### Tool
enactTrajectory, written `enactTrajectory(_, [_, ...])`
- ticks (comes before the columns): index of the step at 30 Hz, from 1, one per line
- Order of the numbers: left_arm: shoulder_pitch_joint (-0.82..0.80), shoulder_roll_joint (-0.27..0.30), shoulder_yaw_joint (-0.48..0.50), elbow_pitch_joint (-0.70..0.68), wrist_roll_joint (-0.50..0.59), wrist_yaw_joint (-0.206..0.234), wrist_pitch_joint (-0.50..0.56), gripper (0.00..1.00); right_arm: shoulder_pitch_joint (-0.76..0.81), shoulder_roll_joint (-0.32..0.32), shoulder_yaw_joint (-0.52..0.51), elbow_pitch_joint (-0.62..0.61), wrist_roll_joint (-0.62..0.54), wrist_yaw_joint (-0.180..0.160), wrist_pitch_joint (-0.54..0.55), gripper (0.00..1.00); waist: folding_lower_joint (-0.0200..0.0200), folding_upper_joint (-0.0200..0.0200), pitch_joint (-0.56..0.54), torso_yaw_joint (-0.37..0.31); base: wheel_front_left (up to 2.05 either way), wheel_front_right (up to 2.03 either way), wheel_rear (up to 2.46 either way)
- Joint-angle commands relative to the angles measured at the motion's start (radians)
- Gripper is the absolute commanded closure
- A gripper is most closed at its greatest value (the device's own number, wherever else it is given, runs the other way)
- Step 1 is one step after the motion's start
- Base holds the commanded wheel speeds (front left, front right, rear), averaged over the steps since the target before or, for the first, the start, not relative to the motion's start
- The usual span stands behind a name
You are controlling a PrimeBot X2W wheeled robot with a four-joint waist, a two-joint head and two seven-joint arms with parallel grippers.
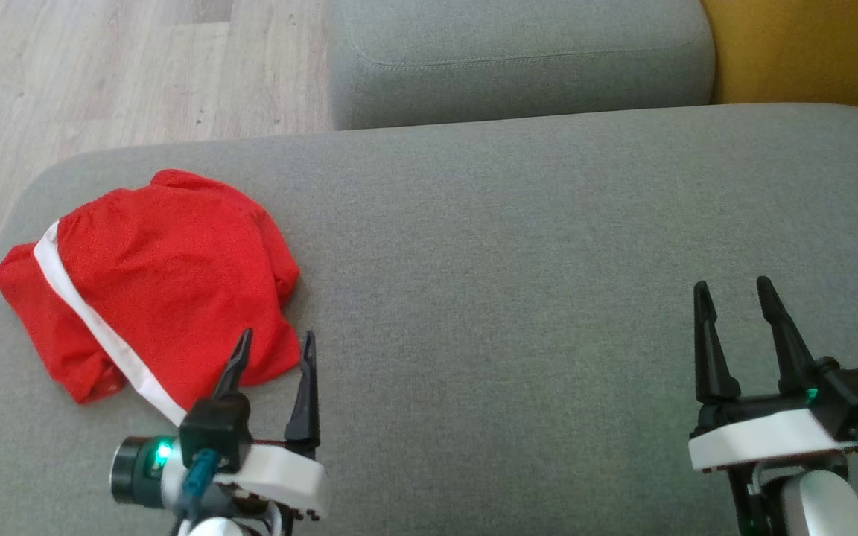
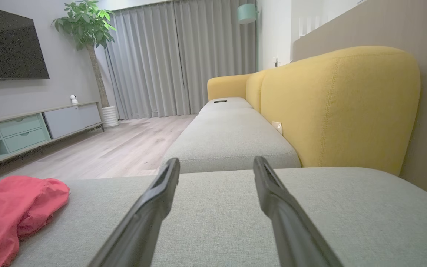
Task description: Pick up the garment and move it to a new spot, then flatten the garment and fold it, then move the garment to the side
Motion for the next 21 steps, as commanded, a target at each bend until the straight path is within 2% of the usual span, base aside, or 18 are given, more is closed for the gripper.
enactTrajectory(1, [-0.060, 0.023, 0.019, -0.044, 0.027, 0.012, -0.013, 0.00, -0.021, -0.009, 0.025, -0.043, -0.031, 0.005, -0.016, 0.00, 0.0000, 0.0000, 0.000, 0.001, 0.00, 0.00, 0.00])
enactTrajectory(4, [-0.059, 0.015, 0.011, -0.069, 0.025, 0.022, -0.022, 0.00, -0.019, -0.009, 0.034, -0.046, -0.053, 0.005, -0.025, 0.00, 0.0000, 0.0000, 0.002, 0.001, 0.00, 0.00, 0.00])
enactTrajectory(7, [-0.043, -0.002, 0.032, -0.090, -0.004, -0.013, -0.031, 0.00, -0.016, -0.010, 0.044, -0.045, -0.044, 0.005, -0.034, 0.00, 0.0000, 0.0000, 0.003, 0.002, 0.00, 0.00, 0.00])
enactTrajectory(9, [-0.028, -0.022, 0.063, -0.103, -0.014, -0.036, -0.037, 0.00, -0.011, -0.010, 0.045, -0.033, 0.004, 0.005, -0.040, 0.00, 0.0000, 0.0000, 0.002, 0.002, 0.00, 0.00, 0.00])
enactTrajectory(12, [0.004, -0.067, 0.118, -0.117, -0.027, -0.096, -0.045, 0.00, -0.006, -0.010, 0.049, 0.004, 0.107, 0.005, -0.048, 0.00, 0.0000, 0.0000, 0.001, 0.001, 0.00, 0.00, 0.00])
enactTrajectory(19, [0.077, -0.166, 0.245, -0.022, -0.022, -0.267, -0.066, 0.00, -0.004, -0.010, 0.077, 0.041, 0.131, 0.005, -0.069, 0.00, 0.0000, 0.0000, -0.005, -0.001, 0.00, 0.00, 0.00])
enactTrajectory(21, [0.074, -0.179, 0.271, -0.002, 0.010, -0.301, -0.072, 0.00, -0.003, -0.011, 0.080, 0.043, 0.116, 0.005, -0.075, 0.00, 0.0000, 0.0000, -0.006, -0.003, 0.00, 0.00, 0.00])
